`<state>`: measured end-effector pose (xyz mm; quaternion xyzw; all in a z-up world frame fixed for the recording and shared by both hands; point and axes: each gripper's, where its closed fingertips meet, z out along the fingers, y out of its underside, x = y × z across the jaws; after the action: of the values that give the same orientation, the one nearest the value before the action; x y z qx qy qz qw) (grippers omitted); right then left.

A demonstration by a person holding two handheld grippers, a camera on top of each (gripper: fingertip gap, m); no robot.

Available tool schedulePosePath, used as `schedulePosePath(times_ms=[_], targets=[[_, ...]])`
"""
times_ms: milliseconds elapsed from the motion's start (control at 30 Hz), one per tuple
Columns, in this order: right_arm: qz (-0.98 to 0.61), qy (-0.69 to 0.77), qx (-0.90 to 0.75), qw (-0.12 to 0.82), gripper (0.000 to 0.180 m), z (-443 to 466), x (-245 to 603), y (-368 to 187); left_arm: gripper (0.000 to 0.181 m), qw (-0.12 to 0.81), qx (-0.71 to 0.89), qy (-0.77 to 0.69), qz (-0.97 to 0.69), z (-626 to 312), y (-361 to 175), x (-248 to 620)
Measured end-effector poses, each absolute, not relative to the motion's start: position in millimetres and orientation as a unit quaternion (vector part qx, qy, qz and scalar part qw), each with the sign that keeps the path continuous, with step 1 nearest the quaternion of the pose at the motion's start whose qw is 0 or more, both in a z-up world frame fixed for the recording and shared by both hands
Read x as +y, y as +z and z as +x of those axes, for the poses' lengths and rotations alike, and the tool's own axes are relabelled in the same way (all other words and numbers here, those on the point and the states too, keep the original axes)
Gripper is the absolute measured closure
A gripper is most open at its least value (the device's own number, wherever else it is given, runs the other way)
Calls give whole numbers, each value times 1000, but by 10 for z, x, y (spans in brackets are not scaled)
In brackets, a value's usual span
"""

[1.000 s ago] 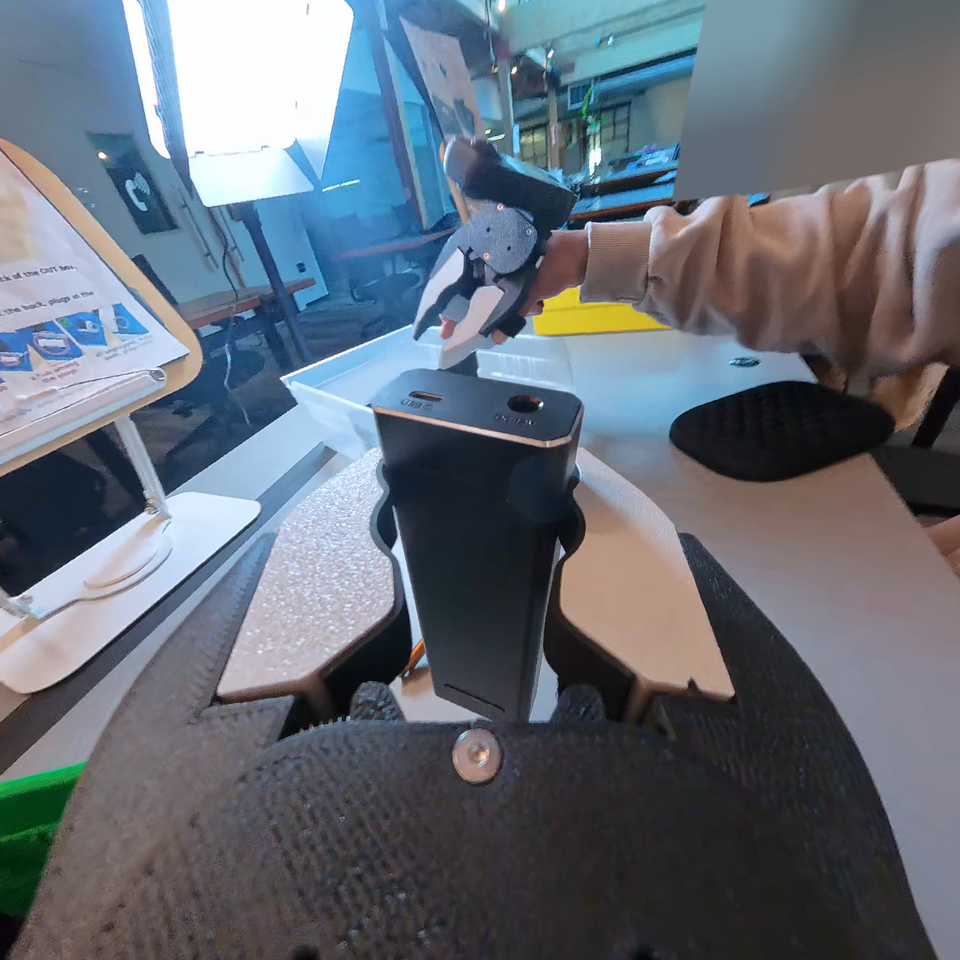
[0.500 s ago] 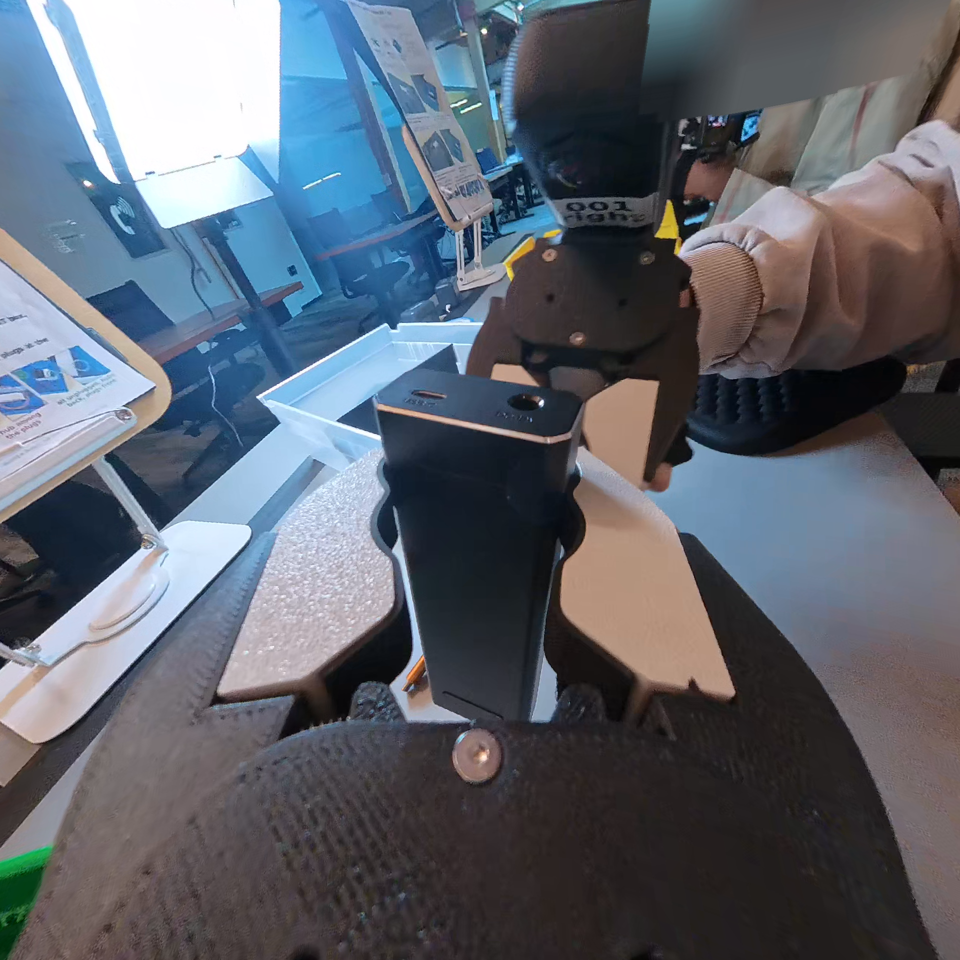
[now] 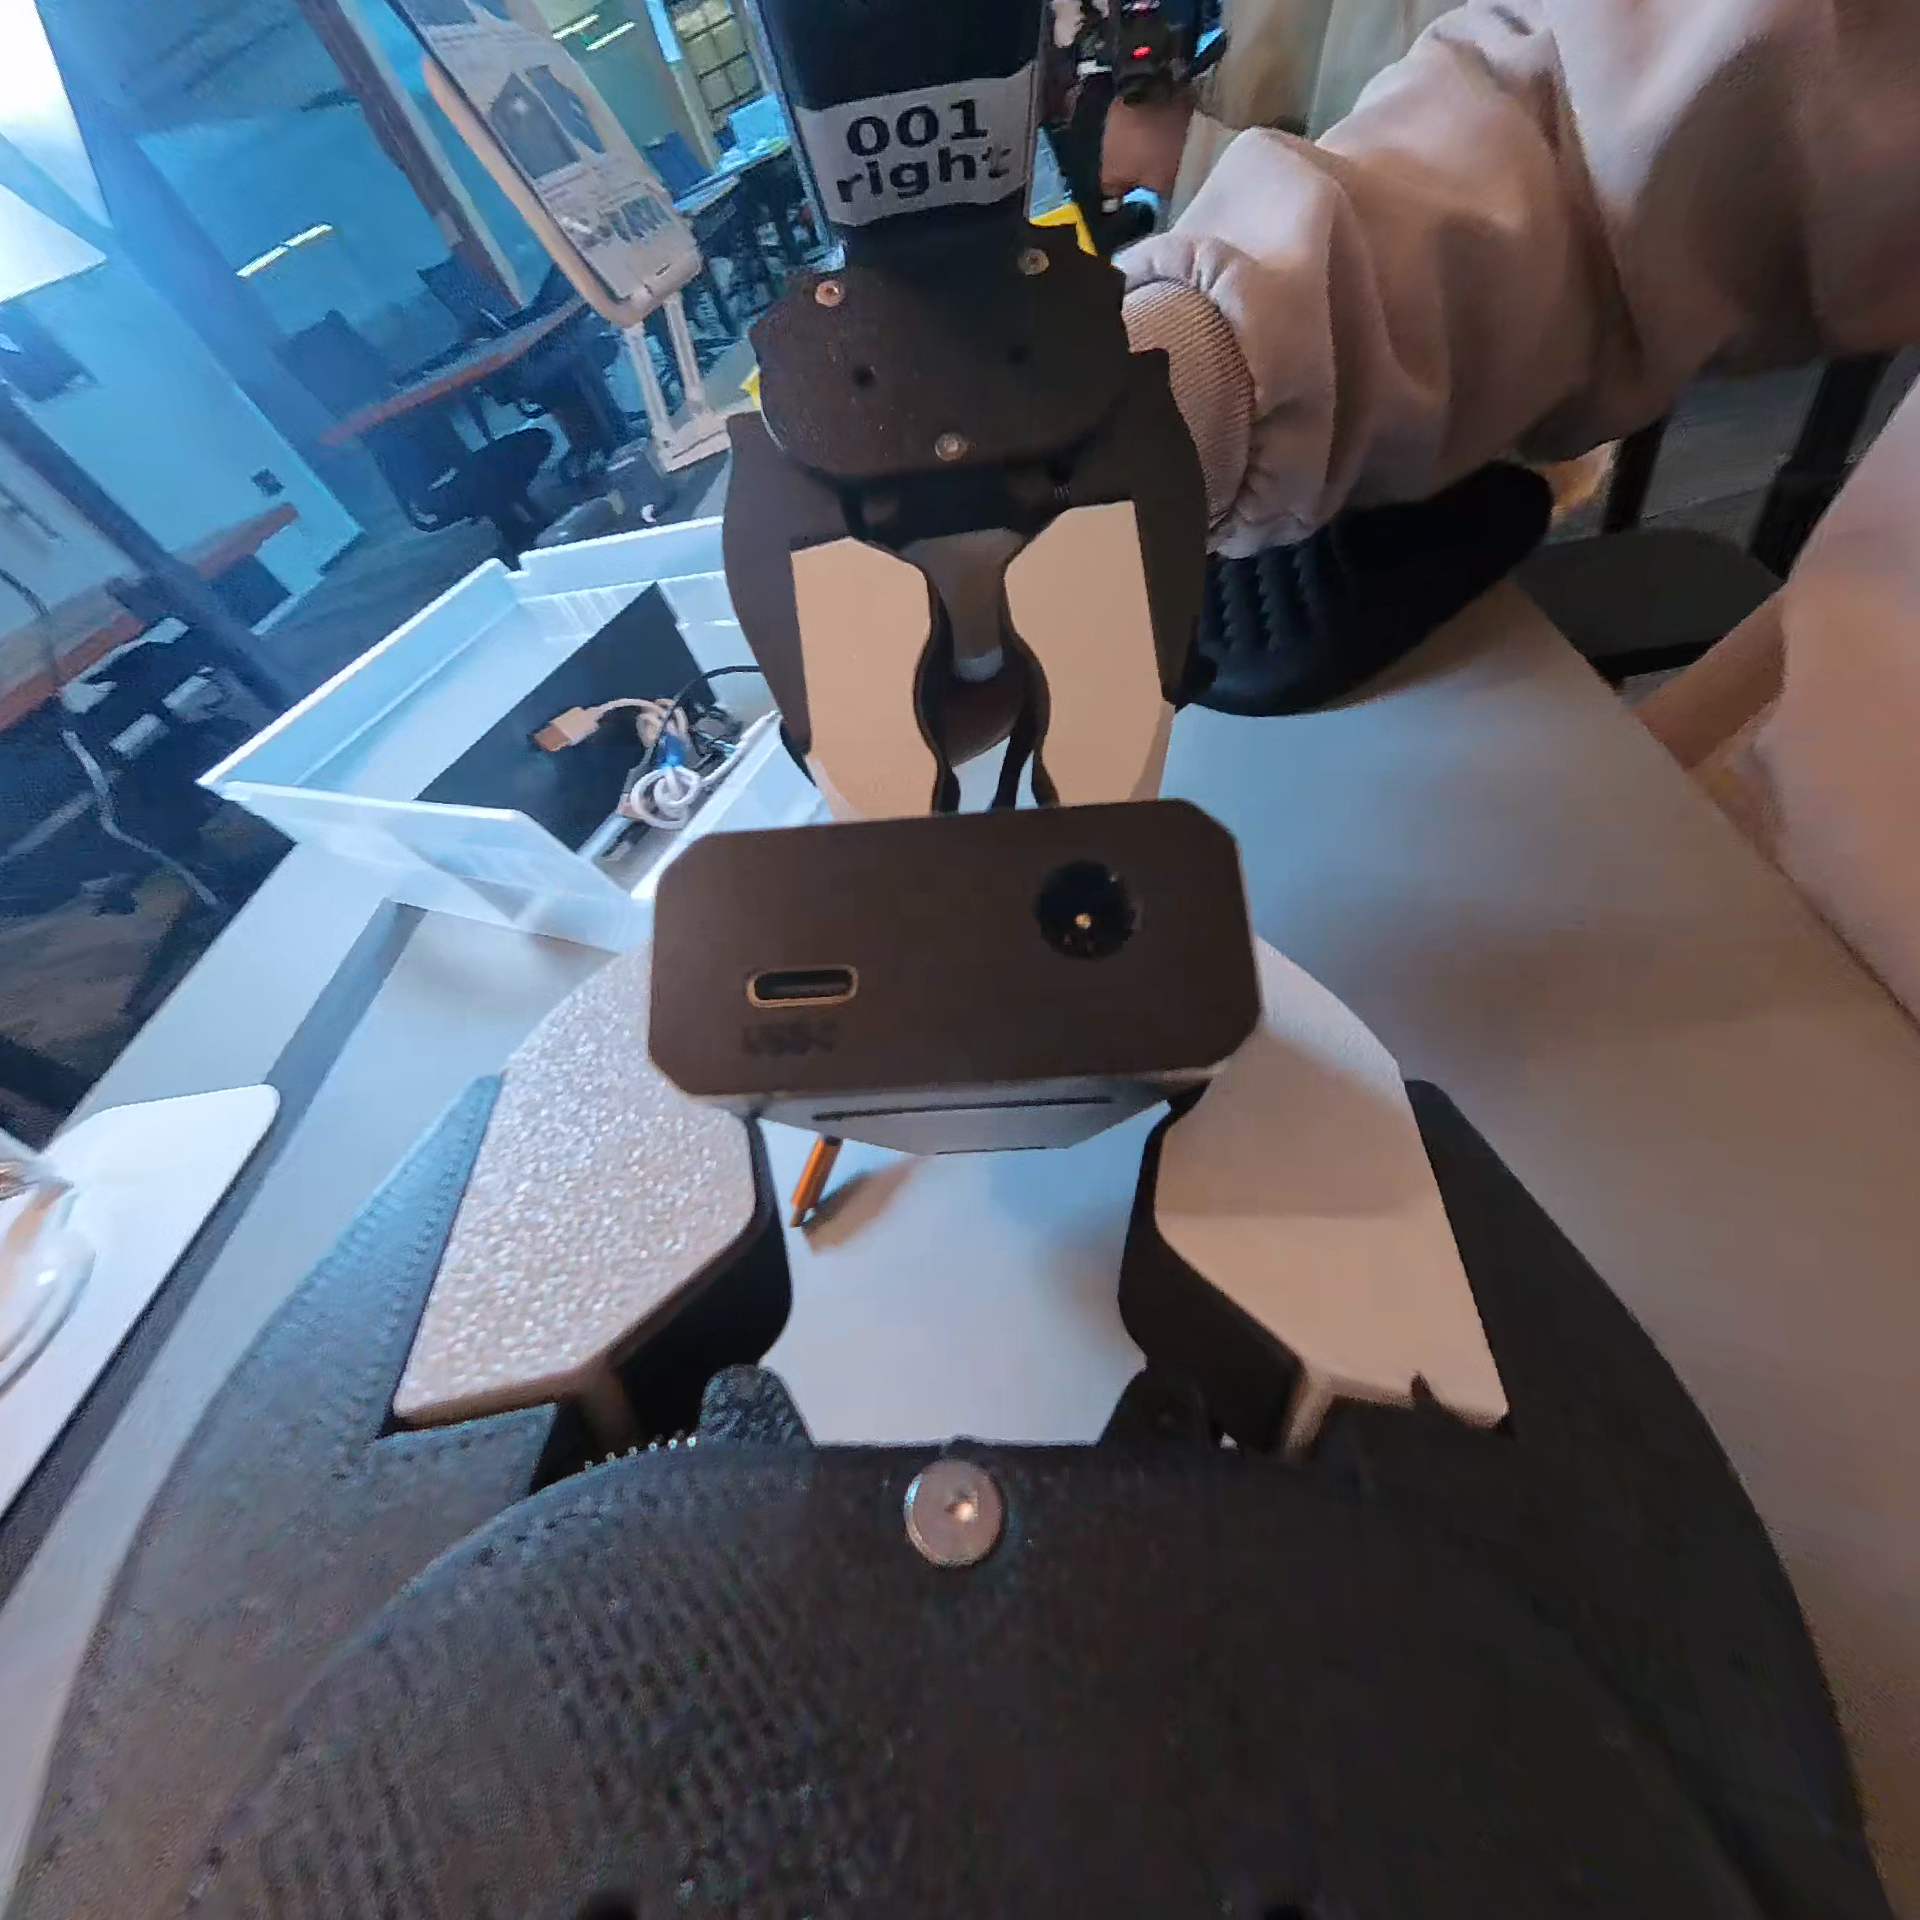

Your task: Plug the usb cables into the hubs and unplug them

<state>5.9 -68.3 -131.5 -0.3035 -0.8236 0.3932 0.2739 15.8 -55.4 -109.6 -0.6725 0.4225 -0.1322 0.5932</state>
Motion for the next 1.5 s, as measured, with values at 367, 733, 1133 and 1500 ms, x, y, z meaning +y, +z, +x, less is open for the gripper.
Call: schedulePosePath(times_ms=[367,733,1133,1500], targets=[[-270,393,-820,316,164,192,-734,-1131,109,583,453,-112,-665,350,-1122,-569],[-305,401,-782,367,164,493,-231,-798,108,547,422,-81,-718,-190,-1161,-684],[-380,380,-653,534,163,409,1423,687,109,565,403,-65,-717,-163,-1239,-574],[-524,320,-671,415,157,586,1954,-788,109,556,398,-74,-726,-187,-1345,-522]])
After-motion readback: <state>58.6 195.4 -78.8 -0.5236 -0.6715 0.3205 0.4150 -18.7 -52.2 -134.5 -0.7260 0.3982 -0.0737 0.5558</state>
